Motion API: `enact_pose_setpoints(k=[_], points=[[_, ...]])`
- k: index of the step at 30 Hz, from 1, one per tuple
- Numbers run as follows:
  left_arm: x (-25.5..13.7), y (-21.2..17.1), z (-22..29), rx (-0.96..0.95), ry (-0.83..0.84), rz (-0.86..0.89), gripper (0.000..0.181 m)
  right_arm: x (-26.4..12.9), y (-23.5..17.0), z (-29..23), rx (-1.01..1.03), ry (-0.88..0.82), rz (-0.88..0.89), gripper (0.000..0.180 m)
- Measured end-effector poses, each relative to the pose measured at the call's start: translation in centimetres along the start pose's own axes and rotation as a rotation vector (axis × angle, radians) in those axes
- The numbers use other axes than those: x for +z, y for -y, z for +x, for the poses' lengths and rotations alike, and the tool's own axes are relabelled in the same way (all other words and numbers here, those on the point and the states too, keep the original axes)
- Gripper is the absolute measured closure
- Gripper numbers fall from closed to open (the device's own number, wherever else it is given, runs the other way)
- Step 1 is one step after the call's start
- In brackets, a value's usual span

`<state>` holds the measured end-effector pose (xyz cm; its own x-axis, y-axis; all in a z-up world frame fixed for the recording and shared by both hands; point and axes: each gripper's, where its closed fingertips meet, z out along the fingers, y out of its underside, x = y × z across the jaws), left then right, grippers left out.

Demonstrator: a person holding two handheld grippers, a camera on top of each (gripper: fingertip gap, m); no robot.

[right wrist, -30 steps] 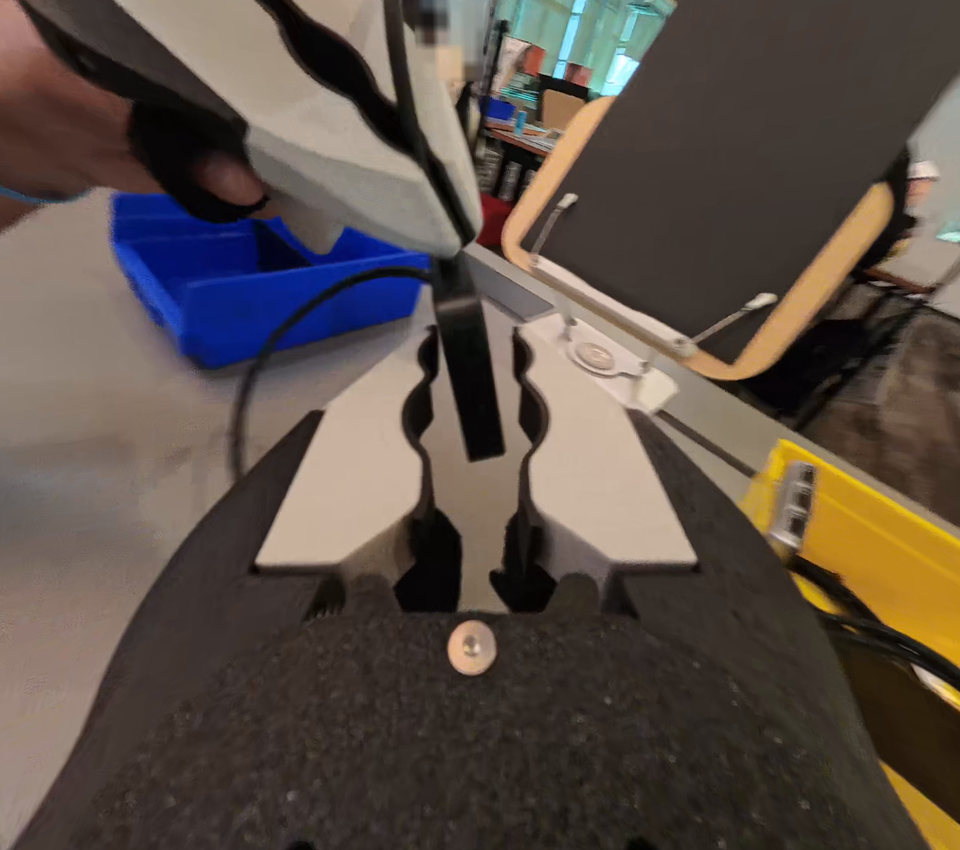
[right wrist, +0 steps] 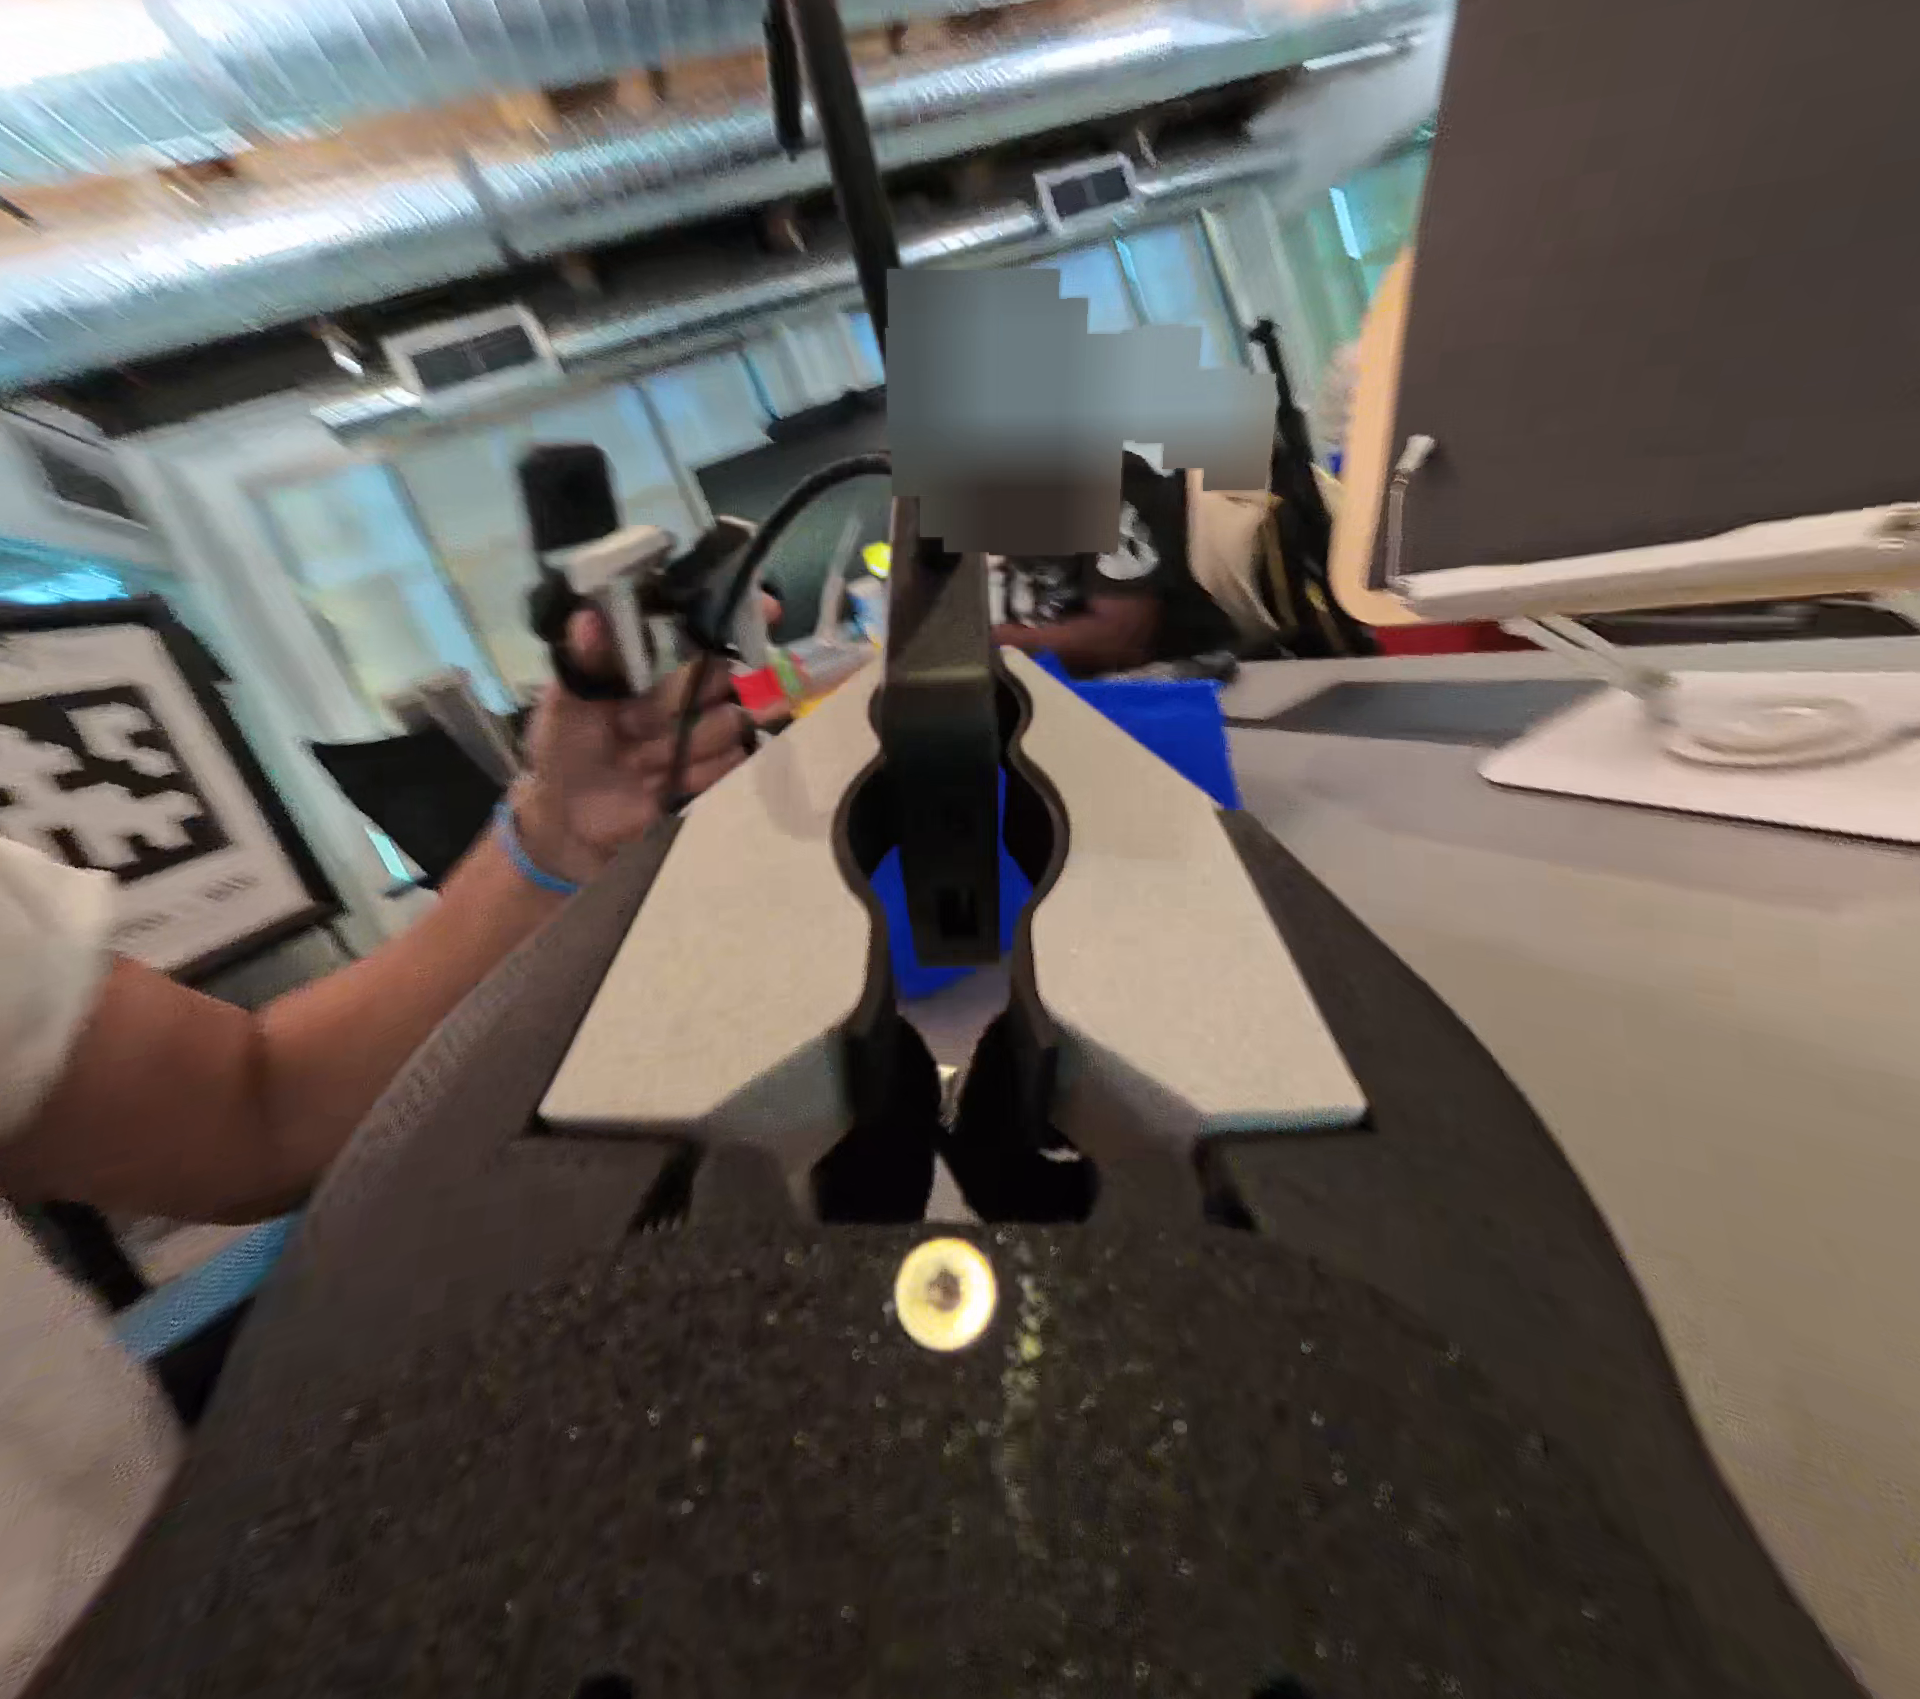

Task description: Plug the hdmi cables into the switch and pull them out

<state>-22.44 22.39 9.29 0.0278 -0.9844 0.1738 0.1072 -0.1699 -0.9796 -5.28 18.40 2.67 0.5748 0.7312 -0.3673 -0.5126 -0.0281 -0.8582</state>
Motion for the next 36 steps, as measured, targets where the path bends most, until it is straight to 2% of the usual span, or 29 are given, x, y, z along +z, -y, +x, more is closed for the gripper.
enact_pose_setpoints(k=[2,4,8,11,13,16,17,19,22,25,29,33,36], points=[[-2.1,2.3,-1.5,-0.108,-0.021,0.134,0.153,-0.2,0.7,-0.7,0.086,0.094,0.065,0.166],[-2.5,2.4,-2.8,-0.148,-0.008,0.155,0.153,-0.6,1.8,-1.5,0.187,0.203,0.165,0.167],[2.6,-4.1,-0.4,-0.132,-0.059,-0.068,0.145,0.3,1.3,-3.0,0.236,0.305,0.196,0.167],[6.5,-8.5,3.4,-0.161,-0.150,-0.148,0.145,2.1,-0.9,-4.3,0.212,0.310,0.143,0.167],[7.9,-10.1,4.8,-0.189,-0.189,-0.171,0.143,3.0,-2.3,-5.0,0.206,0.306,0.118,0.167],[8.3,-9.9,5.2,-0.213,-0.188,-0.101,0.147,4.1,-4.4,-5.8,0.180,0.284,0.065,0.167],[8.1,-9.8,5.3,-0.206,-0.196,-0.095,0.154,4.4,-4.9,-5.9,0.171,0.276,0.053,0.166],[7.9,-10.2,5.2,-0.181,-0.185,-0.128,0.166,4.4,-5.1,-5.9,0.201,0.276,0.050,0.167],[7.5,-10.6,5.2,-0.138,-0.186,-0.171,0.167,4.4,-5.6,-5.9,0.231,0.294,-0.001,0.165],[6.6,-10.7,4.5,-0.036,-0.173,-0.246,0.167,3.6,-5.2,-5.4,0.202,0.298,-0.084,0.145],[6.1,-10.8,5.0,0.056,-0.199,-0.318,0.167,2.3,-6.6,-4.8,-0.008,0.267,-0.233,0.161],[6.4,-9.5,5.1,-0.021,-0.203,-0.200,0.166,2.3,-6.6,-5.6,0.146,0.375,-0.173,0.167],[6.6,-8.2,5.8,-0.103,-0.250,-0.096,0.165,2.8,-6.2,-6.3,0.329,0.438,-0.014,0.166]])
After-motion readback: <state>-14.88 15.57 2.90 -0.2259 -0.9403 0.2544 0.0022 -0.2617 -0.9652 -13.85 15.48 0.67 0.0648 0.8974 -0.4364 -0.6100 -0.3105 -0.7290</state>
